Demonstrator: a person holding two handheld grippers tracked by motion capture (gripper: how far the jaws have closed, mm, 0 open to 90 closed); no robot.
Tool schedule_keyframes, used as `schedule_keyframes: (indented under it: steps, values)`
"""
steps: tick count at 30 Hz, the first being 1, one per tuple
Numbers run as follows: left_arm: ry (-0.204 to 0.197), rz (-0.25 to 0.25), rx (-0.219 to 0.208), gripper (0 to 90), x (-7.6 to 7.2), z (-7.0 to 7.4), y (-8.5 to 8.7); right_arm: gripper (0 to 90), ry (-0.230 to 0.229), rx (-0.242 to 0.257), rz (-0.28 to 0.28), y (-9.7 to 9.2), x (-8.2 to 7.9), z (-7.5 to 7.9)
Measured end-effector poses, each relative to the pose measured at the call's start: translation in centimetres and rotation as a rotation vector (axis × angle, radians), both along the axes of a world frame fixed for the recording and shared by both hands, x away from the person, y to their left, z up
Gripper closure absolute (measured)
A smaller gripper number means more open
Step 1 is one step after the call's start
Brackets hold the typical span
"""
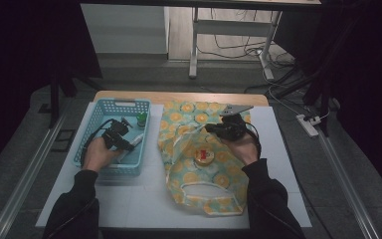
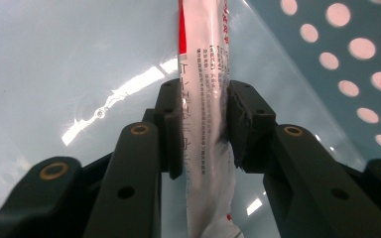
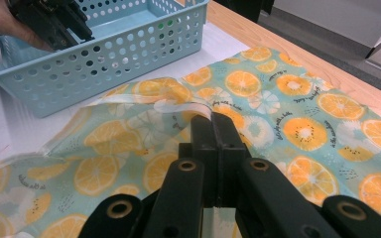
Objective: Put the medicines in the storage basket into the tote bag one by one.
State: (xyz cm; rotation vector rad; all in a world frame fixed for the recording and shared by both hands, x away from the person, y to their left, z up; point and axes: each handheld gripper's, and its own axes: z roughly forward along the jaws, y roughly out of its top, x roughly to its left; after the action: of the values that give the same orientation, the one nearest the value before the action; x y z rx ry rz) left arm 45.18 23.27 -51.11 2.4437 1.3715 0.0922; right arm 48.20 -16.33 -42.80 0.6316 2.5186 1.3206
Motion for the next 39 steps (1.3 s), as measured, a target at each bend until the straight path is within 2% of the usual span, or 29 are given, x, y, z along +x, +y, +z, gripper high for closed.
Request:
schedule_keyframes:
  steps: [6,9,10,11,15,20,24,34,39]
  values:
    - [0.001,0.008,0.003,69.4,0.0,0.1,0.0,90.0,-0.001,-0.001,0.002,0.0,0.0,0.0]
    - [0.004,0.019,-0.02,70.0,0.1,0.2,0.2,90.0,-0.002,-0.001,0.002,0.0,0.0,0.0]
    - [-0.004,0.026,-0.046,71.8,0.1,0.4,0.4,90.0,-0.001,-0.002,0.002,0.0,0.0,0.0]
    - [-0.014,0.036,-0.053,72.4,0.0,0.6,0.5,90.0,-0.001,-0.002,0.002,0.0,0.0,0.0]
    - [-0.029,0.044,-0.04,72.6,-0.1,1.0,0.7,90.0,-0.002,0.0,0.002,0.0,0.0,0.0]
    - [-0.044,0.057,-0.069,72.8,-0.2,1.1,1.0,90.0,-0.003,-0.001,0.002,0.1,-0.1,0.1]
    - [-0.072,0.062,-0.088,72.8,-0.3,1.6,1.3,90.0,-0.002,-0.001,0.0,0.0,-0.1,0.1]
    - [-0.175,0.053,-0.153,72.9,-1.4,3.9,1.9,90.0,-0.005,0.002,-0.002,0.0,-0.1,0.1]
    - [-0.203,0.038,-0.194,72.9,-2.2,5.1,1.7,90.0,-0.005,0.002,-0.005,0.0,-0.1,0.2]
